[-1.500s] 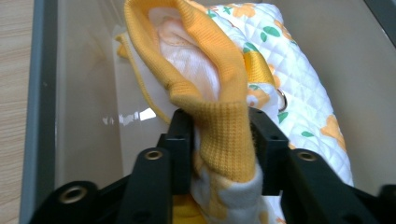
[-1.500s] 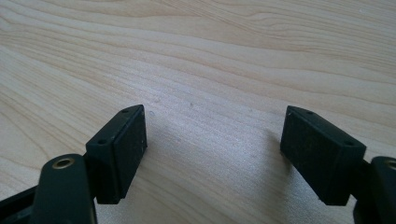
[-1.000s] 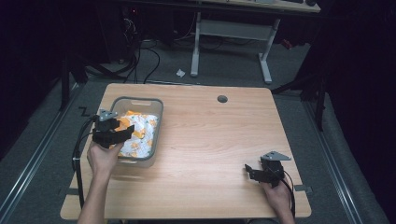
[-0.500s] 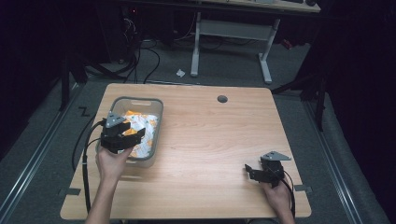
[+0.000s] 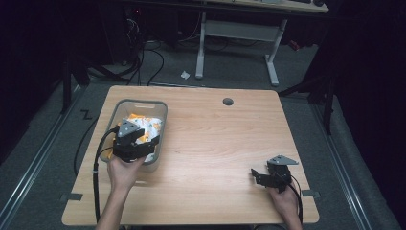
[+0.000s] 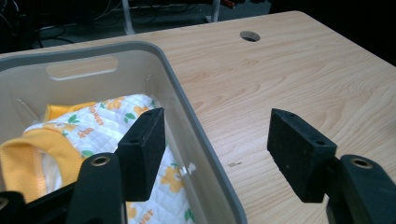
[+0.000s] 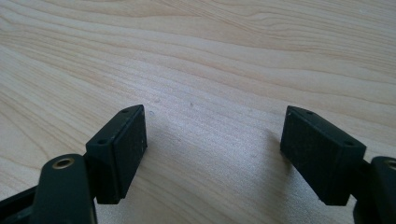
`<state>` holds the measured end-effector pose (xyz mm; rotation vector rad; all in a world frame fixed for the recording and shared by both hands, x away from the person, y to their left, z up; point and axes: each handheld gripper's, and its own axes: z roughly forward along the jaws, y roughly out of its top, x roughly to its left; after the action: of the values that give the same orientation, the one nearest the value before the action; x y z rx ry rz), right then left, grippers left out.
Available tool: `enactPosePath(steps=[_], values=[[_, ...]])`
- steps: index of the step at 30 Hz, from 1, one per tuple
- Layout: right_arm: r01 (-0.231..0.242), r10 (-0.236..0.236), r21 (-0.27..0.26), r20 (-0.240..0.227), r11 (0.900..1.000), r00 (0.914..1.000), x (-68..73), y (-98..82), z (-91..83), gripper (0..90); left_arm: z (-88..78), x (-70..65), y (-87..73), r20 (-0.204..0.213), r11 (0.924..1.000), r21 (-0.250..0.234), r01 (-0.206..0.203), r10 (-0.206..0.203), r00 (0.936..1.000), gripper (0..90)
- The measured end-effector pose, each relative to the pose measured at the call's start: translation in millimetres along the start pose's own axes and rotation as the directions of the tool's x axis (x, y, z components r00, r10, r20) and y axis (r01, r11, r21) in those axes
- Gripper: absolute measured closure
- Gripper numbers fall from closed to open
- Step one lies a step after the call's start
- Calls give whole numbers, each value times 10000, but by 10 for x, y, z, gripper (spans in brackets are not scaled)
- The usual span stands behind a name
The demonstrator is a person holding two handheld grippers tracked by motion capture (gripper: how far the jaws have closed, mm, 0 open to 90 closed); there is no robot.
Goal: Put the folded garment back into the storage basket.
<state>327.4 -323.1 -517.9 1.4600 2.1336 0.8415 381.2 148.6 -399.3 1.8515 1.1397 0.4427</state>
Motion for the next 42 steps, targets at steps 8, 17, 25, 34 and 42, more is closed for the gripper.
enactPosePath(steps=[8, 17, 25, 34, 42], values=[[1, -1, 1, 0, 10000, 10000, 0, 0, 0, 231, 23, -80, 12, 196, 10000, -31, -60, 61, 9998, 380], [-1, 1, 1, 0, 10000, 10000, 0, 0, 0, 231, 49, -154, 3, 401, 9999, -8, -146, 146, 9991, 385], [-13, 13, 4, 0, 10000, 10000, 1, 0, 0, 231, 58, -237, -1, 576, 9996, -39, -290, 292, 9979, 389], [2, -2, 1, 0, 10000, 10000, 0, 0, 0, 231, 83, -313, -38, 782, 9995, 39, -324, 320, 9964, 389], [0, 0, 1, 0, 10000, 10000, 0, 0, 0, 231, 150, -361, -81, 965, 9997, 63, -225, 218, 9951, 390]])
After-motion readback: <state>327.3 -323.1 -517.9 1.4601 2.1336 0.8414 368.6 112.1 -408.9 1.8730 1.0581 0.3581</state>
